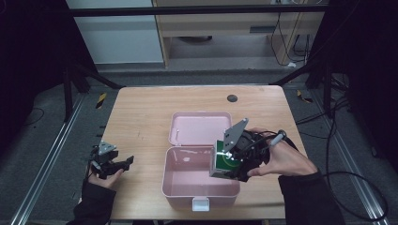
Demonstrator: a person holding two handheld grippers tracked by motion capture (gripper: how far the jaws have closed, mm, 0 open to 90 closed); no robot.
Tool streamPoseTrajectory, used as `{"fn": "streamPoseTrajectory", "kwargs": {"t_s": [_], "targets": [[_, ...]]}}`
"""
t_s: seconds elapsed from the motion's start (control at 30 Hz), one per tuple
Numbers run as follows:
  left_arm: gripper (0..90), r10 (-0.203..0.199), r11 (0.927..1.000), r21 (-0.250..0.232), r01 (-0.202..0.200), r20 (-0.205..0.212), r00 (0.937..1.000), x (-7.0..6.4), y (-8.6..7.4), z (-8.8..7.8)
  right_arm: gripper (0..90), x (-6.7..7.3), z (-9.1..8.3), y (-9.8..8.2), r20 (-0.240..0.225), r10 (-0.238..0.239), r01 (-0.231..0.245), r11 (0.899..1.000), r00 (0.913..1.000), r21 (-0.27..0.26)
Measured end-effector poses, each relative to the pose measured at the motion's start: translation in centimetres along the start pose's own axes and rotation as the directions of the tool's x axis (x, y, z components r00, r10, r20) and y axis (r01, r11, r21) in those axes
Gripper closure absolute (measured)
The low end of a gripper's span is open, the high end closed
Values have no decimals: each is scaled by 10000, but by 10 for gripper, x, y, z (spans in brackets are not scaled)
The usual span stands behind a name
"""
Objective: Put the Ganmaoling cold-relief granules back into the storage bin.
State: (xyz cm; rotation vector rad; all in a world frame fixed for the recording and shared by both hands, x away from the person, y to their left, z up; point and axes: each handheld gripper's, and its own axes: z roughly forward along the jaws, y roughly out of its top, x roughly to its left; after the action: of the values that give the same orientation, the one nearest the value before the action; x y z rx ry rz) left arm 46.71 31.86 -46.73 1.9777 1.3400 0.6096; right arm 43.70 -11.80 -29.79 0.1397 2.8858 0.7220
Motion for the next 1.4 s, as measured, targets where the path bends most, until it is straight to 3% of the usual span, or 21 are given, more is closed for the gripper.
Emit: {"fn": "streamPoseTrajectory", "kwargs": {"t_s": [0.77, 1.4], "targets": [[293, -72, 10000, -43, 72, 7, 10000, 0, 0, 0, 161, 3, 44, 8, -309, -492, 510, 9970, 9983, 580], [293, -41, 10000, -37, 41, -2, 10000, 1, 0, 0, 161, 3, 69, 0, -641, -451, 504, 9951, 9969, 850]]}}
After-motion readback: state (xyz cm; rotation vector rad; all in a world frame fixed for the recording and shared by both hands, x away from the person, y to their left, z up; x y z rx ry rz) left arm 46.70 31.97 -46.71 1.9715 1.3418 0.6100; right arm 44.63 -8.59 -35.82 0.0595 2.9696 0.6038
